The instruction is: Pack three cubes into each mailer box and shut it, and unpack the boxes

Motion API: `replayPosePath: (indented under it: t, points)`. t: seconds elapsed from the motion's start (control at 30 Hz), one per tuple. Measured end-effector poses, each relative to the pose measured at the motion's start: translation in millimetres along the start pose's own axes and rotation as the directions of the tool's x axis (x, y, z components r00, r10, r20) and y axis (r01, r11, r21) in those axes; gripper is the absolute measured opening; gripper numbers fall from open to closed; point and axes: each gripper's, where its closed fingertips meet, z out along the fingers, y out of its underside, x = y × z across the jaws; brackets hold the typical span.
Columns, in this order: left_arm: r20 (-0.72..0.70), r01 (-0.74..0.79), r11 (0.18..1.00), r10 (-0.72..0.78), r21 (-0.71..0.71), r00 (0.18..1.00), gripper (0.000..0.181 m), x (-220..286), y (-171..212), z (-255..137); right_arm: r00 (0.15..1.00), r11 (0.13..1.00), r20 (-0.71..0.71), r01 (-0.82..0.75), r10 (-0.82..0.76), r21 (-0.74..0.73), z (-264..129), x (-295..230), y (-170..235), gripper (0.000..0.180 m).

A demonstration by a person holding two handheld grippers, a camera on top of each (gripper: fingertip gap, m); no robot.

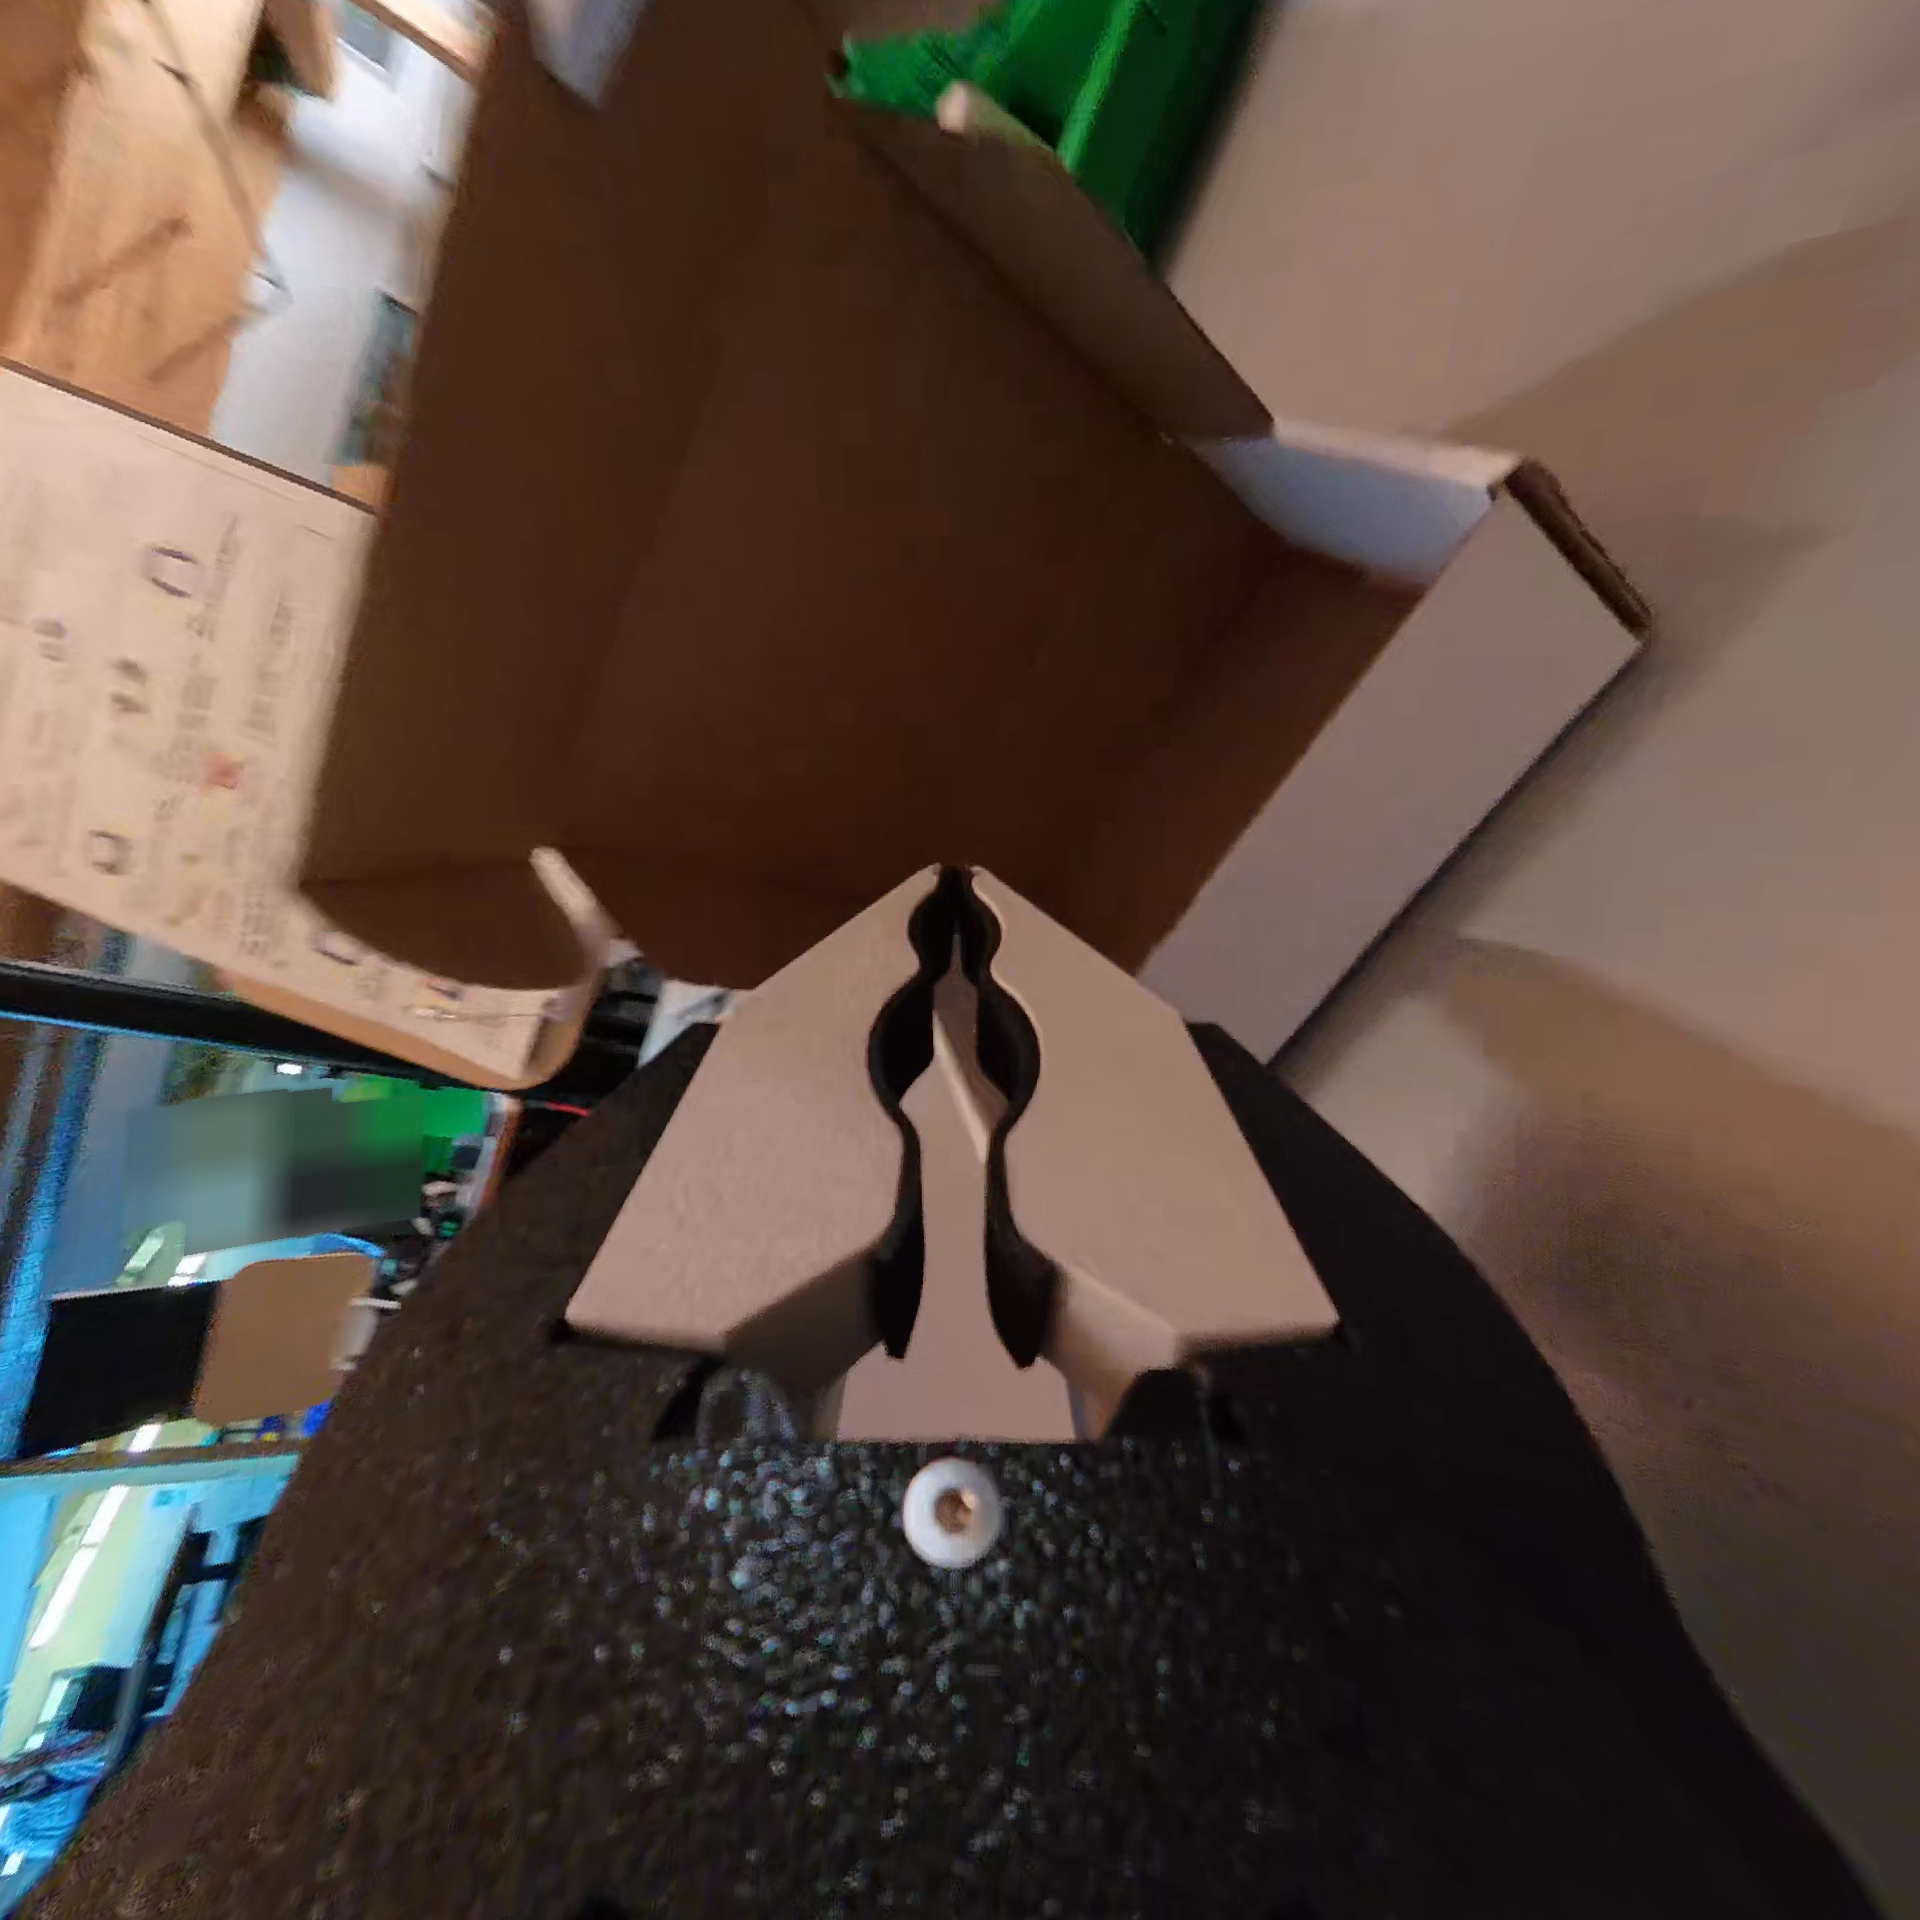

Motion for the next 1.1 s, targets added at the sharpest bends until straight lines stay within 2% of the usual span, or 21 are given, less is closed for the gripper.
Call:
replayPosePath:
  t: [0.03,0.1,0.2,0.37,0.43,0.5,0.6,0.67,0.7,0.8,0.87,0.93,0.97,1.1]
  points:
    - [-0.037,0.012,1.0,-0.013,-0.027,0.999,0.0,8,7,7,1.0,1.0,-0.012,0.024,-0.024,-0.001,1,2,0,0.002]
    - [-0.094,0.023,0.998,-0.029,-0.062,0.995,0.0,27,16,15,0.997,0.998,-0.049,0.064,-0.064,-0.019,4,10,2,0.002]
    - [-0.068,0.035,0.996,-0.041,-0.08,0.997,0.0,30,17,15,0.993,0.997,-0.096,0.07,-0.072,-0.032,12,33,7,0.003]
    - [-0.092,0.086,0.99,-0.096,-0.114,0.991,0.0,31,16,17,0.977,0.996,-0.205,-0.076,0.064,-0.051,35,97,46,0.008]
    - [-0.093,0.097,0.99,-0.107,-0.106,0.99,0.0,31,16,16,0.977,0.995,-0.188,-0.097,0.096,0.002,44,103,53,0.009]
    - [-0.086,0.152,0.987,-0.157,-0.061,0.984,0.0,22,17,10,0.984,0.997,-0.172,-0.04,0.052,0.073,47,102,47,0.009]
    - [-0.052,0.276,0.961,-0.275,0.016,0.96,0.0,-28,32,-16,0.985,0.984,-0.171,0.031,0.0,0.174,47,97,30,0.006]
    - [-0.033,0.327,0.944,-0.329,-0.048,0.944,0.006,-76,71,-34,0.991,0.979,-0.135,0.011,0.016,0.202,49,92,28,0.005]
    - [-0.045,0.326,0.936,-0.334,-0.13,0.941,0.016,-98,100,-42,0.992,0.978,-0.127,0.011,0.016,0.208,49,89,29,0.005]
    - [-0.09,0.201,0.883,-0.262,-0.423,0.961,0.041,-162,209,-58,0.995,0.978,-0.099,0.007,0.014,0.208,46,84,33,0.004]
    - [-0.213,0.116,0.799,-0.292,-0.59,0.932,0.06,-181,282,-67,0.995,0.974,-0.087,-0.019,0.04,0.227,42,84,30,0.004]
    - [-0.263,0.036,0.686,-0.327,-0.727,0.908,0.058,-196,346,-76,0.995,0.97,-0.081,-0.039,0.06,0.239,40,84,30,0.004]
    - [-0.297,0.002,0.655,-0.345,-0.756,0.89,0.058,-197,368,-78,0.994,0.967,-0.074,-0.057,0.078,0.249,40,83,29,0.004]
    - [-0.398,-0.056,0.572,-0.494,-0.819,0.773,0.055,-176,410,-78,0.992,0.969,-0.102,-0.053,0.079,0.242,40,88,33,0.004]
